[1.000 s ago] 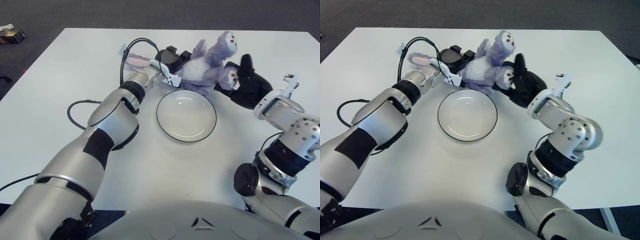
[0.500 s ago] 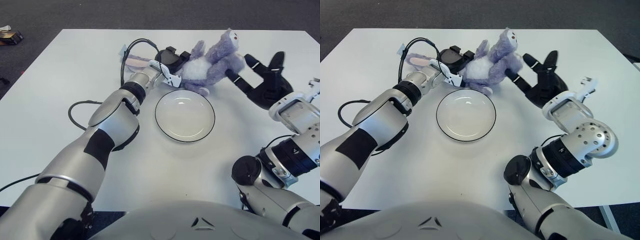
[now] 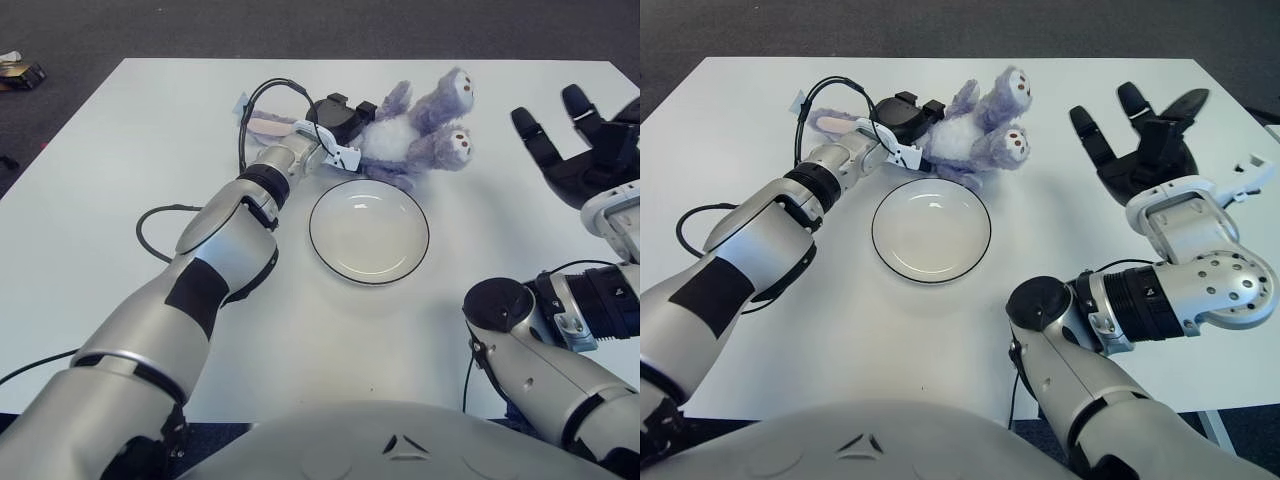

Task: Put the doll into the plate.

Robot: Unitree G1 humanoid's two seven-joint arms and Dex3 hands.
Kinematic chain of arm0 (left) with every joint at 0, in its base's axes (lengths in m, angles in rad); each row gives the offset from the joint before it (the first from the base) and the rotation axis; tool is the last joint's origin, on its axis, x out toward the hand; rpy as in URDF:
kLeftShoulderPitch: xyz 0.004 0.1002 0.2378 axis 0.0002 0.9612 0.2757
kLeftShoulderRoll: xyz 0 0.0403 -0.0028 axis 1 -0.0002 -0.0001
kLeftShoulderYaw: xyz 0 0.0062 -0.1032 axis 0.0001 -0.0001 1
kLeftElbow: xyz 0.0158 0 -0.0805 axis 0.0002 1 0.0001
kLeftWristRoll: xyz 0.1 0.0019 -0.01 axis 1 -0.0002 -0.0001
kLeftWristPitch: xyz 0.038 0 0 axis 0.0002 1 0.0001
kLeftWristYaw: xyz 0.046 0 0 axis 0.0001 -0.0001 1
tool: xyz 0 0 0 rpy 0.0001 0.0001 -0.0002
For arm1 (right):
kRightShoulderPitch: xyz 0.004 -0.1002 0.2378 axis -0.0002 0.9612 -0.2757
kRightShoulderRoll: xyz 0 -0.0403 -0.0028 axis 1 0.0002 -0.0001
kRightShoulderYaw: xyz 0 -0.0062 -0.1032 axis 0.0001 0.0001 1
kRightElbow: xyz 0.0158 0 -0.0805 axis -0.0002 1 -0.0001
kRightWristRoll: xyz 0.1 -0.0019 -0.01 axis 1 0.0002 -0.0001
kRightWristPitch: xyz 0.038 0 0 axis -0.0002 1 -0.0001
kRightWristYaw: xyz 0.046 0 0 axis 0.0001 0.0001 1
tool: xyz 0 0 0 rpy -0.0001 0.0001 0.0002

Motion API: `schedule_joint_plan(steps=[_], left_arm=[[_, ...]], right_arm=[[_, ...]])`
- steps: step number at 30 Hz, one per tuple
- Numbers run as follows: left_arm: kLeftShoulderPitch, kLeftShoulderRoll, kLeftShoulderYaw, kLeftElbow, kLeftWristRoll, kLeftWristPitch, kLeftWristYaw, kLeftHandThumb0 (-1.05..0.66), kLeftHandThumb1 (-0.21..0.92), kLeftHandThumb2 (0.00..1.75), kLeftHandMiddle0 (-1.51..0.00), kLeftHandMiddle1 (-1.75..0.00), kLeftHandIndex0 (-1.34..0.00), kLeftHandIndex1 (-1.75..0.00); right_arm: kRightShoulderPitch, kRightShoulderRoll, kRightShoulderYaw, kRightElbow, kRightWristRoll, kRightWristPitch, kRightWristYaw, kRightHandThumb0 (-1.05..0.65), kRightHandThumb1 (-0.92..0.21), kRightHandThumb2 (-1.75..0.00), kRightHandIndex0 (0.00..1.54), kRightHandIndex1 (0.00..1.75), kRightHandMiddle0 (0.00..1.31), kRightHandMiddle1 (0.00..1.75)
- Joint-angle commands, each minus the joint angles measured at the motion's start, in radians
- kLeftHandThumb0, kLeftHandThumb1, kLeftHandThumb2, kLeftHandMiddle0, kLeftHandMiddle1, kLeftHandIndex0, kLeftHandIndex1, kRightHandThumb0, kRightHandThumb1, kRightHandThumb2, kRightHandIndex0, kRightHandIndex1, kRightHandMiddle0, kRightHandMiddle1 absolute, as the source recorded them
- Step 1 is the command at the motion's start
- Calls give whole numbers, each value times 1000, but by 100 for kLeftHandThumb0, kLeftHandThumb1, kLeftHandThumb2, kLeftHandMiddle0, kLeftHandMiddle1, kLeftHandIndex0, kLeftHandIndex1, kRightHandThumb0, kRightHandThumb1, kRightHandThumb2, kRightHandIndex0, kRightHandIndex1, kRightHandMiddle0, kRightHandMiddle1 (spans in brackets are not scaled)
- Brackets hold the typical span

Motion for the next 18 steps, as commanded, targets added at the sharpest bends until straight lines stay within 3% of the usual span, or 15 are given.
schedule_joint_plan(steps=[1, 7, 14, 18], left_arm=[[28, 15, 10, 13, -7, -1, -21, 0, 88, 23, -58, -143, -55, -112], [30, 16, 16, 13, -13, -1, -27, 0, 88, 23, -59, -143, -55, -112], [32, 20, 21, 12, -18, -3, -33, 0, 83, 32, -60, -143, -55, -113], [31, 24, 27, 12, -23, -4, -38, 0, 82, 33, -60, -143, -55, -114]], right_arm=[[20, -63, -22, 56, -20, -44, 11, -64, -92, -78, 66, 8, 30, 91], [36, -71, -9, 63, -35, -79, -7, -65, -92, -80, 64, 4, 32, 83], [90, -48, 24, 63, -47, -151, -17, -67, -92, -83, 61, 1, 36, 49], [235, -22, 159, 127, -106, -304, 22, -65, -92, -81, 61, 1, 35, 38]])
